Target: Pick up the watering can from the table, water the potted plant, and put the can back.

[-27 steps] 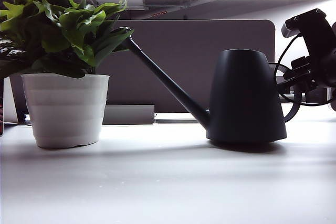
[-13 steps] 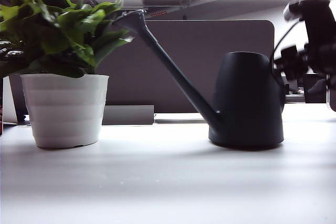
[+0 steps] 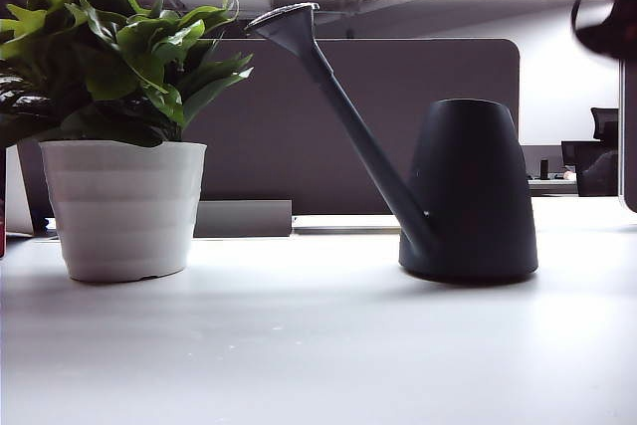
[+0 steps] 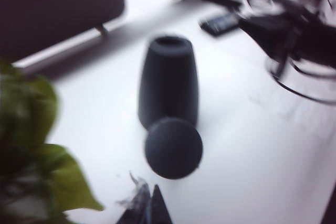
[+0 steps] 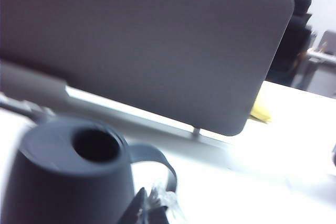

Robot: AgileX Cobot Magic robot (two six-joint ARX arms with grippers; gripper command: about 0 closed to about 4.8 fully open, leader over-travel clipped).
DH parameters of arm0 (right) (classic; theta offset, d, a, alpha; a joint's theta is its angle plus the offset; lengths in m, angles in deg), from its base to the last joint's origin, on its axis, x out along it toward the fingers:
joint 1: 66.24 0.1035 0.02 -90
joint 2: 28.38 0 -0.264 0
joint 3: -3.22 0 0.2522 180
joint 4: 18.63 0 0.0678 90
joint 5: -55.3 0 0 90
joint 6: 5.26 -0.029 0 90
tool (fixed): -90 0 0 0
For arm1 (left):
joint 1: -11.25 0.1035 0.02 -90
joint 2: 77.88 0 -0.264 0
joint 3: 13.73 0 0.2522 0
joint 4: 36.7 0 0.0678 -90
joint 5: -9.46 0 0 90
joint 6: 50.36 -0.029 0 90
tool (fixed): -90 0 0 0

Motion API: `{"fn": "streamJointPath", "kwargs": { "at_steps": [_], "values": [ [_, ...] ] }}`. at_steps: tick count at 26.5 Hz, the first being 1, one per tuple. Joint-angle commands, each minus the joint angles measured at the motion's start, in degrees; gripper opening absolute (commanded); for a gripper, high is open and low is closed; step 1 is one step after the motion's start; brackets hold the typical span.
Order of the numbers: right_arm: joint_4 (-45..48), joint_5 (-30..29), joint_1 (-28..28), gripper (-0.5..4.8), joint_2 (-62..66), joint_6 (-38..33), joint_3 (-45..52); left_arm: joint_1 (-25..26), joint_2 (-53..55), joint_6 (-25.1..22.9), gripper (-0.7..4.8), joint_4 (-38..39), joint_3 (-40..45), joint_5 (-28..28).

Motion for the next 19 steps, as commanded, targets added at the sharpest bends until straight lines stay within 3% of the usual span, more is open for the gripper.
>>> {"fn": "streamJointPath", "kwargs": {
  "at_steps": [1,5,8,11,13,19],
  "values": [
    [-14.53,-0.11,0.46,-0.01,-11.17,-6.71,0.02,0.02,-6.25,2.84,-0.05,2.19,0.68,-2.91],
    [-27.08,-0.20,3.74,-0.01,-24.33,-7.08,0.15,0.02,-20.00,9.11,-0.05,1.97,9.20,-4.57],
    [-29.07,-0.02,6.54,-0.01,-31.69,-7.50,1.05,0.02,-30.38,10.91,-0.05,1.68,15.80,-5.31],
    [-40.30,0.22,9.86,-0.01,-38.21,-7.82,2.01,0.04,-40.72,12.57,-0.05,1.88,23.80,-6.40],
    [-41.88,2.86,11.50,-0.01,-41.29,-8.48,3.78,0.11,-42.25,15.87,-0.05,1.38,28.00,-6.62],
    [-42.38,4.07,13.11,-0.01,-46.97,-9.14,9.38,-0.04,-42.01,16.20,-0.05,-6.64,36.79,-8.09]
  ]
}}
